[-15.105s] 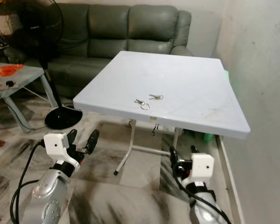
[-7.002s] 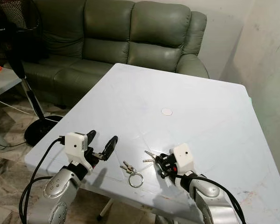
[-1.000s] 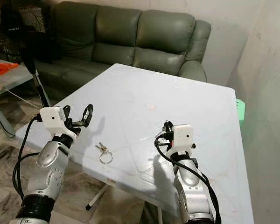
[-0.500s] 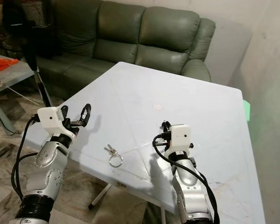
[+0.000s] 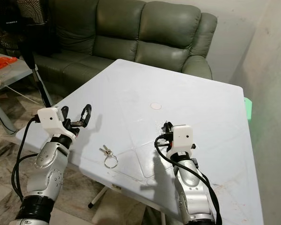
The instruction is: Hang keys on a hook
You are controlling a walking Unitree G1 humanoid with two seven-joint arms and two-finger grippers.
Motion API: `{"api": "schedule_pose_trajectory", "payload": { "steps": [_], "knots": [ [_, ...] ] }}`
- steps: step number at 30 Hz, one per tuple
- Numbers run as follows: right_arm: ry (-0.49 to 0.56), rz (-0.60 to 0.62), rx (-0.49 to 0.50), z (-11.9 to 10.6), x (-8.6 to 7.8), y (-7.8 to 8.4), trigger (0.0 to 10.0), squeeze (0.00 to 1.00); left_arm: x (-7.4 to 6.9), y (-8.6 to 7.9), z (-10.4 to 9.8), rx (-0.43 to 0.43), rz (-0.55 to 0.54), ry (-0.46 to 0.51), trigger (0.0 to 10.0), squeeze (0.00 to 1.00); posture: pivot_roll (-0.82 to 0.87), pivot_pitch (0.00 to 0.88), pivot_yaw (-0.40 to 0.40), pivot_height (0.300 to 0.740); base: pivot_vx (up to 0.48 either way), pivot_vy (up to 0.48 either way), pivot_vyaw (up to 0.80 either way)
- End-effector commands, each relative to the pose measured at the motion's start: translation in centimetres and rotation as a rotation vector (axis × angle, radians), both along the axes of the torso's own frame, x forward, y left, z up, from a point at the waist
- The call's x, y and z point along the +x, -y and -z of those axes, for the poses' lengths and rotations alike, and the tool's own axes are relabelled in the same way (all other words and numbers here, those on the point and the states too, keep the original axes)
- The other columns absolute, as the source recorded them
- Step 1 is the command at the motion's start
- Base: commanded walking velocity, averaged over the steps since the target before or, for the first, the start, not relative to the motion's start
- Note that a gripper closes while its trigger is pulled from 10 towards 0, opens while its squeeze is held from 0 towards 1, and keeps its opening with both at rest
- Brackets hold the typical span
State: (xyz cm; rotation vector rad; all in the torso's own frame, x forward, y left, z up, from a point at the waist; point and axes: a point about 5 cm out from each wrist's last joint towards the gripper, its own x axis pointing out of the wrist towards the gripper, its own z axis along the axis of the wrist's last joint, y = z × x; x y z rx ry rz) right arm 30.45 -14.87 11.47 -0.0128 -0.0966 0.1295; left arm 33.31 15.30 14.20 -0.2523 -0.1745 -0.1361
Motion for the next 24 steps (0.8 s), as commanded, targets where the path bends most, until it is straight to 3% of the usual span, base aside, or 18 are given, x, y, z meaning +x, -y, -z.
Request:
{"api": "schedule_pose_trajectory", "payload": {
  "steps": [1, 24],
  "knots": [
    [0.005, 0.009, 0.007, -0.28, 0.05, 0.04, 10.0, 0.00, 0.15, -0.25, -0.32, 0.005, -0.006, 0.004, 10.0, 0.00, 0.03, 0.000, -0.058, 0.740, 0.000, 0.480, 0.00],
    [0.008, 0.005, 0.004, -0.41, 0.16, 0.06, 10.0, 0.00, 0.33, -0.26, -0.38, 0.002, -0.013, 0.003, 10.0, 0.00, 0.03, 0.000, -0.062, 0.740, 0.000, 0.476, 0.00]
  ]
}}
